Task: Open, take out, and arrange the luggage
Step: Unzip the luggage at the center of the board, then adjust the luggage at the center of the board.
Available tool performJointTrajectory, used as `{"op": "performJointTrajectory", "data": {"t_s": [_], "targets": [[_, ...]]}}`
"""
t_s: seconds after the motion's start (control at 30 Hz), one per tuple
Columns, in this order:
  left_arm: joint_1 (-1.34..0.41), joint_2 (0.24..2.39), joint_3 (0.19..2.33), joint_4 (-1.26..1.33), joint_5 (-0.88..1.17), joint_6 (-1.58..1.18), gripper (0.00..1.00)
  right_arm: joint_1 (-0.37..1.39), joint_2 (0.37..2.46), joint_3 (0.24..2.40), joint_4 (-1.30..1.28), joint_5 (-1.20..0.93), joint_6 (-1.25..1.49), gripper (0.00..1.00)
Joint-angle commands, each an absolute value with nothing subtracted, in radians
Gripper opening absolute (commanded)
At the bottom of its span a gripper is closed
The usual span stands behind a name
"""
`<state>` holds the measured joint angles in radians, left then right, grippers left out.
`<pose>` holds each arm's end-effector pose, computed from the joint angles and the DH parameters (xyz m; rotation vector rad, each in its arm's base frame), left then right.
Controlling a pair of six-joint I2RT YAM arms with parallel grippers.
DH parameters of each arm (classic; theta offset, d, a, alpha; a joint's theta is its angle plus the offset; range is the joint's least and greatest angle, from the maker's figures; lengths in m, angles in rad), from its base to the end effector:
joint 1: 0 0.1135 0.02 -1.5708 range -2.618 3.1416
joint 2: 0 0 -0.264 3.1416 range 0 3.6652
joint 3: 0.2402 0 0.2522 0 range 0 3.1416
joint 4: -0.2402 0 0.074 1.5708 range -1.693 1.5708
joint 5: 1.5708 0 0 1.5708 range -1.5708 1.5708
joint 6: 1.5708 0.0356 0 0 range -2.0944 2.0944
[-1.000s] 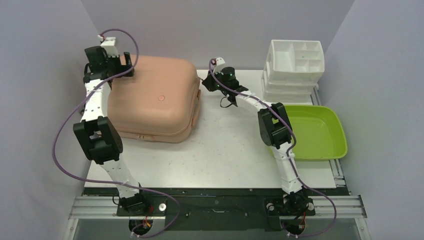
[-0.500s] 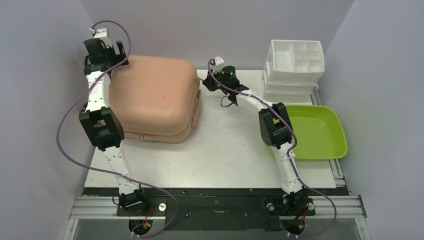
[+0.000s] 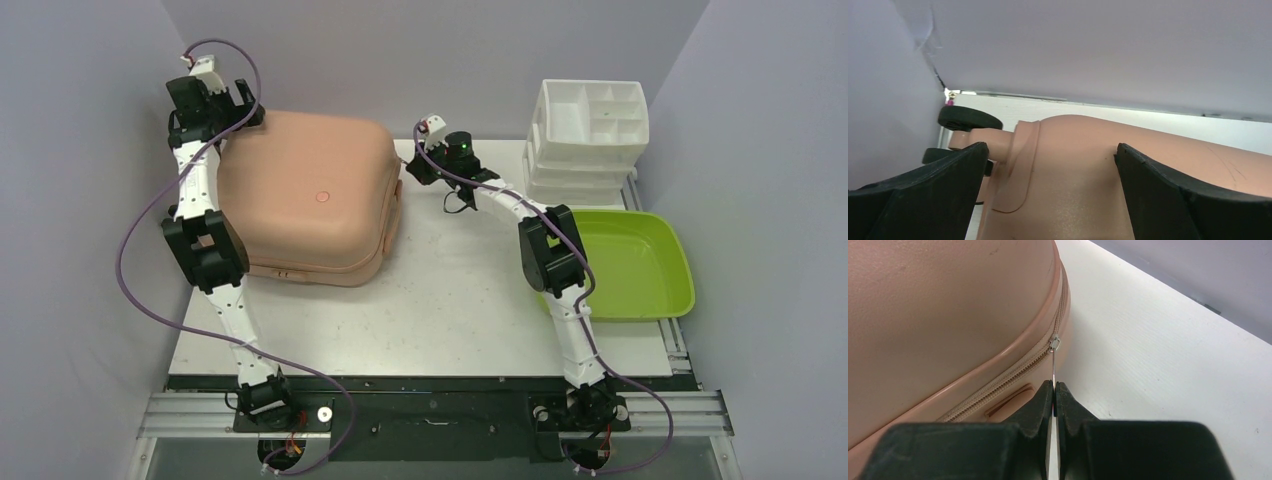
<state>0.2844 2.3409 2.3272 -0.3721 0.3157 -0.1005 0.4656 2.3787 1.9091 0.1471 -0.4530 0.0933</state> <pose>0.5305 0.1436 0.3191 -0.1662 1.9340 -0.1866 0.4907 0.2640 0.2050 -0.6667 1.8228 0.8045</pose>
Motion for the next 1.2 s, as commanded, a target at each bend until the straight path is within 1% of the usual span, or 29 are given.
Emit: {"op": "performJointTrajectory", "data": {"t_s": [0.0, 0.07, 0.13, 0.2, 0.27, 0.47, 0.6, 0.8, 0.93, 1.17], "targets": [[0.278, 2.453, 2.221, -0.743, 0.486, -0.057, 0.99, 0.422, 2.289, 1.921, 0.062, -0.458, 0.052, 0.00], [0.276, 2.450, 2.197, -0.748, 0.519, -0.052, 1.00, 0.421, 2.283, 1.916, 0.053, -0.474, 0.043, 0.00], [0.267, 2.456, 2.194, -0.773, 0.556, -0.036, 0.93, 0.417, 2.276, 1.912, 0.043, -0.486, 0.036, 0.00], [0.249, 2.456, 2.194, -0.800, 0.580, -0.016, 0.90, 0.411, 2.264, 1.899, 0.039, -0.493, 0.032, 0.00], [0.219, 2.446, 2.165, -0.819, 0.588, 0.023, 0.88, 0.403, 2.248, 1.878, 0.037, -0.506, 0.027, 0.00], [0.100, 2.387, 2.046, -0.841, 0.613, 0.099, 0.88, 0.376, 2.168, 1.741, 0.030, -0.541, -0.039, 0.00], [0.019, 2.358, 1.972, -0.841, 0.641, 0.130, 0.88, 0.360, 2.087, 1.567, 0.060, -0.543, -0.077, 0.00], [-0.089, 2.324, 1.901, -0.861, 0.710, 0.182, 0.88, 0.328, 1.962, 1.377, 0.087, -0.455, -0.123, 0.00], [-0.133, 2.307, 1.879, -0.887, 0.734, 0.233, 0.88, 0.284, 1.923, 1.304, 0.172, -0.418, -0.045, 0.00], [-0.169, 2.307, 1.881, -0.912, 0.762, 0.268, 0.87, 0.238, 1.970, 1.358, 0.210, -0.340, 0.148, 0.00]]}}
